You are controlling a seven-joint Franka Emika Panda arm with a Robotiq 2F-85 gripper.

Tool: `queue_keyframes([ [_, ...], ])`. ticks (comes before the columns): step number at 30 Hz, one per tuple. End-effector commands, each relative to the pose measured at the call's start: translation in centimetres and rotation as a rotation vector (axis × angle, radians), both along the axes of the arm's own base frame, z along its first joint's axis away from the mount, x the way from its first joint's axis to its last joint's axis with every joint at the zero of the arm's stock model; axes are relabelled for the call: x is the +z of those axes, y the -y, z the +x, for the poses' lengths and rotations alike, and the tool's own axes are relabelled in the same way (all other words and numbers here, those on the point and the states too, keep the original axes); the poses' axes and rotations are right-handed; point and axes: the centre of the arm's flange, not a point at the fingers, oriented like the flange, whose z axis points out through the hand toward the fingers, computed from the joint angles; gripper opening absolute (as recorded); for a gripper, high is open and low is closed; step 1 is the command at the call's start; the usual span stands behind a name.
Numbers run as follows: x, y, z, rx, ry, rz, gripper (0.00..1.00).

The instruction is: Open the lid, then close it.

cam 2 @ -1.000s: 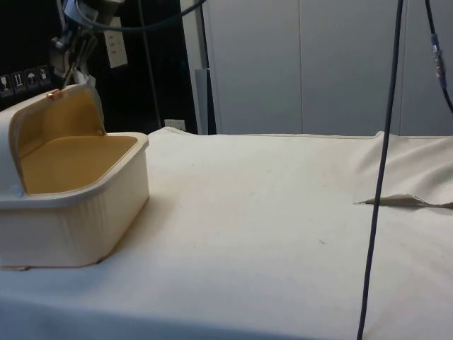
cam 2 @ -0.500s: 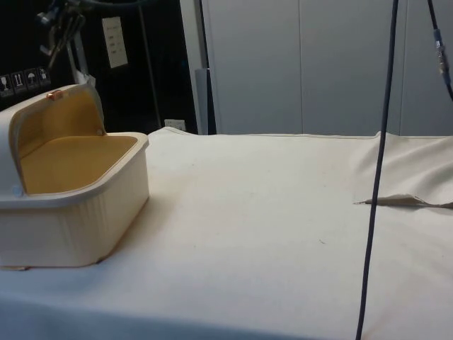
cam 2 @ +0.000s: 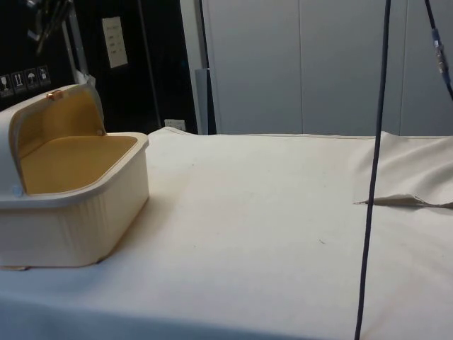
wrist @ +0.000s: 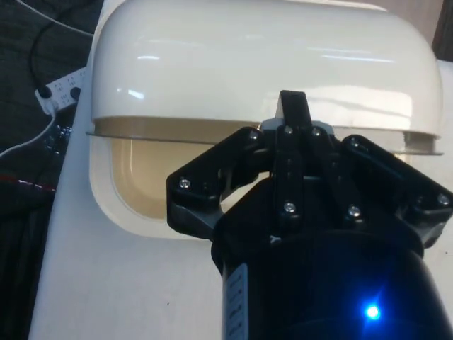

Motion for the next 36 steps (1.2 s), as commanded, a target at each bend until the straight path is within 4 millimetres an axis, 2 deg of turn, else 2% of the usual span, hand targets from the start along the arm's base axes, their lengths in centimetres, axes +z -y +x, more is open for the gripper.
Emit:
queue_keyframes([
  [1, 0.2, -0.3, 0.3, 0.006, -0.006, 0.010, 0.00],
  [10, 1.6, -0.1, 1.1, -0.003, 0.003, 0.012, 0.00],
  [18, 1.8, -0.1, 1.1, -0.006, 0.010, 0.008, 0.00],
  [23, 1.9, -0.1, 1.1, -0.007, 0.016, 0.005, 0.20],
  [24, 1.9, -0.1, 1.2, -0.006, 0.012, 0.006, 0.20],
  [25, 2.0, -0.1, 1.1, -0.006, 0.013, 0.007, 0.25],
  [26, 2.0, -0.1, 1.1, -0.006, 0.013, 0.007, 0.35],
  [36, 1.9, -0.1, 1.2, -0.006, 0.014, 0.005, 0.84],
])
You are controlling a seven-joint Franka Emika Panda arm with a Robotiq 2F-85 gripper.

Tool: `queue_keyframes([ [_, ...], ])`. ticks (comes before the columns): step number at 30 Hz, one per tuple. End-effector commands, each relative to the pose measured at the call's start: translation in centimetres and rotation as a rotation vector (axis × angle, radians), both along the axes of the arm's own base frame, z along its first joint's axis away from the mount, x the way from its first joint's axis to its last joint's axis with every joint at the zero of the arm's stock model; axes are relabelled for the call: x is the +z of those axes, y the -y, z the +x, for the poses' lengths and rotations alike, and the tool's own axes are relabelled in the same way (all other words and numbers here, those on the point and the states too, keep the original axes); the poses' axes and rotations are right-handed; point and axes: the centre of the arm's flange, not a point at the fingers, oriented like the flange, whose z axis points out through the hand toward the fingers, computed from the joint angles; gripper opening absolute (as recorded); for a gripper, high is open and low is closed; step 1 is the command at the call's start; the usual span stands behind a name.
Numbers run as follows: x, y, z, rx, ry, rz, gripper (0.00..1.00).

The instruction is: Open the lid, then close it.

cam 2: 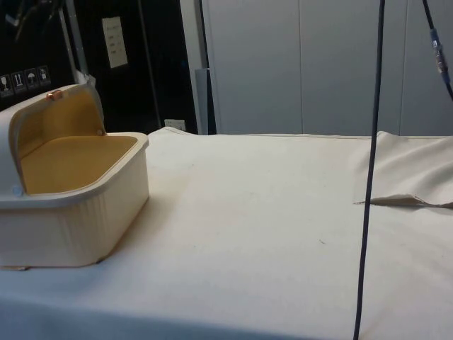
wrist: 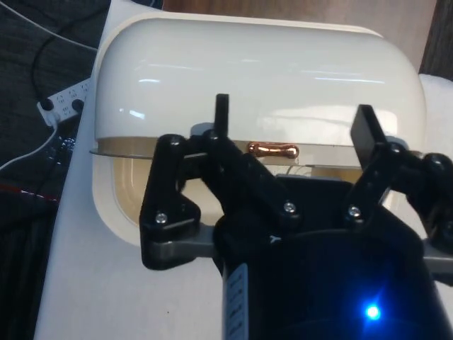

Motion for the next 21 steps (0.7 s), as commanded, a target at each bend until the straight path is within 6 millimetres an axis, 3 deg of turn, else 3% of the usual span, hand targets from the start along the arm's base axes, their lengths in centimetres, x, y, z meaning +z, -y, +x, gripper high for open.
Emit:
queue_keyframes([
  [1, 0.0, -0.1, 0.0, 0.001, -0.001, 0.001, 0.89],
  [4, 0.0, -0.1, 0.1, 0.002, -0.001, 0.000, 1.00],
  [21, -1.2, -0.1, 1.1, 0.001, -0.001, -0.004, 1.00],
])
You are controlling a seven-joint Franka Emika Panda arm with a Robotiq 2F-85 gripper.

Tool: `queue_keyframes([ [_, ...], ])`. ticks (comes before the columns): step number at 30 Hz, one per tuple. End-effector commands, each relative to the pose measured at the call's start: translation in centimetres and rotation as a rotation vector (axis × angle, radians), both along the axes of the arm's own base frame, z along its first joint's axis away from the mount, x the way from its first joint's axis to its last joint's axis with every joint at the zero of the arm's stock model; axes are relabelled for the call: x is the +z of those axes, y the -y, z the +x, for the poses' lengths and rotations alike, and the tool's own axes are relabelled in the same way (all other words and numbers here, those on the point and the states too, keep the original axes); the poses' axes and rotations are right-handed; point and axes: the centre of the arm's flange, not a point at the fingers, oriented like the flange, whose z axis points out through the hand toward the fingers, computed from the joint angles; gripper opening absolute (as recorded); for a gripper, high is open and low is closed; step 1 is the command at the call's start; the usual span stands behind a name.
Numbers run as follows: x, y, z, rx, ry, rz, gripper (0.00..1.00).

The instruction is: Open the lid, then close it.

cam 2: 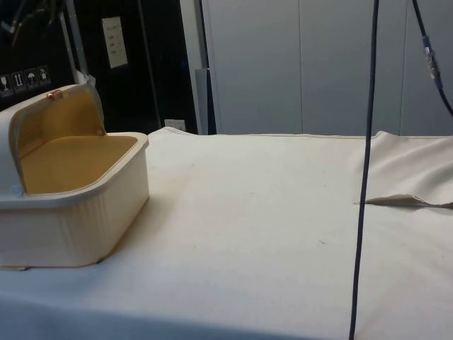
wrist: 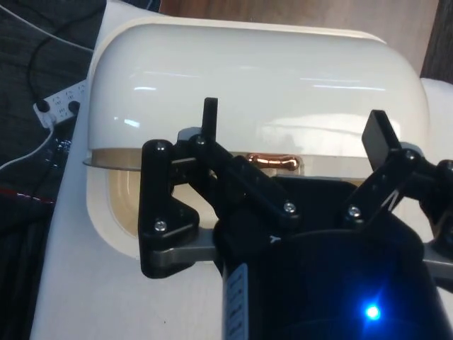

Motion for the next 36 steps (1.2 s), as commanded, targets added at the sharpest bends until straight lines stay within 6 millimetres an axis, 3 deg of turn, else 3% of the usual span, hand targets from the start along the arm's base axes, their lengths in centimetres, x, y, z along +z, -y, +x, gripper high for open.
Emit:
queue_keyframes([
  [1, -0.3, 0.1, 0.2, 0.001, 0.000, 0.000, 1.00],
  [9, -1.6, 0.1, 0.6, -0.002, -0.017, -0.002, 1.00],
  [21, -2.0, 0.1, 0.7, -0.004, -0.022, -0.005, 0.99],
  [25, -2.0, 0.1, 0.7, -0.004, -0.023, -0.006, 0.72],
  [28, -2.0, 0.1, 0.7, -0.004, -0.023, -0.007, 0.57],
  [29, -2.0, 0.2, 0.7, -0.005, -0.023, -0.007, 0.57],
  [31, -2.0, 0.2, 0.7, -0.004, -0.023, -0.008, 0.43],
  [36, -2.0, 0.2, 0.7, -0.004, -0.023, -0.008, 0.19],
])
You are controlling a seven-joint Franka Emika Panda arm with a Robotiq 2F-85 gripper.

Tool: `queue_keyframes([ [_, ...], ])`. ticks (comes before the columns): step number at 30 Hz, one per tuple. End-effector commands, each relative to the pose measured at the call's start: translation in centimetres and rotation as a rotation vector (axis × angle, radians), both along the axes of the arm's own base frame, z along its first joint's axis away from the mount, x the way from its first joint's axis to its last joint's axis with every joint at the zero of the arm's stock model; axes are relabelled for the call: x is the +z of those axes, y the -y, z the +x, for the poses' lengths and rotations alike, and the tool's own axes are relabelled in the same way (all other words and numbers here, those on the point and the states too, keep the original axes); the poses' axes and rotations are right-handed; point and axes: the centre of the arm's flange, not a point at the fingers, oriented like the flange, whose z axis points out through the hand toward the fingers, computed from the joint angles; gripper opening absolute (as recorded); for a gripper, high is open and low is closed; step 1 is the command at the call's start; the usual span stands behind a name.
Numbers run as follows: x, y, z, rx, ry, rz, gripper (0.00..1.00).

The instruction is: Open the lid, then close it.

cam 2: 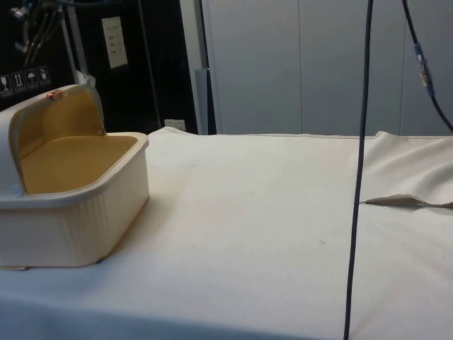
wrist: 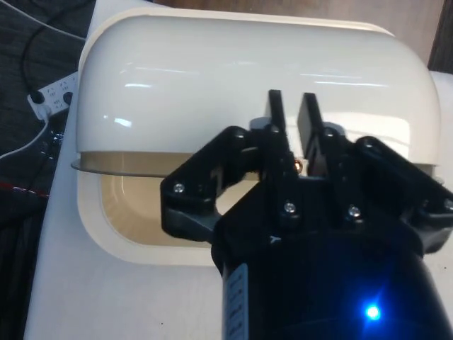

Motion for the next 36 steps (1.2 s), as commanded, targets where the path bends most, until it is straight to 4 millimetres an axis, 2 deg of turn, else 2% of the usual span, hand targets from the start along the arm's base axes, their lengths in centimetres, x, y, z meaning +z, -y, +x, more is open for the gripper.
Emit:
queue_keyframes([
  [1, 0.0, 0.0, 0.0, 0.000, 0.000, 0.000, 0.14],
  [2, 0.0, 0.1, 0.0, 0.000, 0.001, -0.001, 0.14],
  [3, -0.2, 0.0, 0.0, 0.000, 0.000, 0.001, 0.04],
  [4, -0.3, 0.0, 0.0, 0.001, -0.001, 0.000, 0.00],
  [36, -3.5, -0.3, -0.1, -0.013, -0.058, 0.030, 0.00],
])
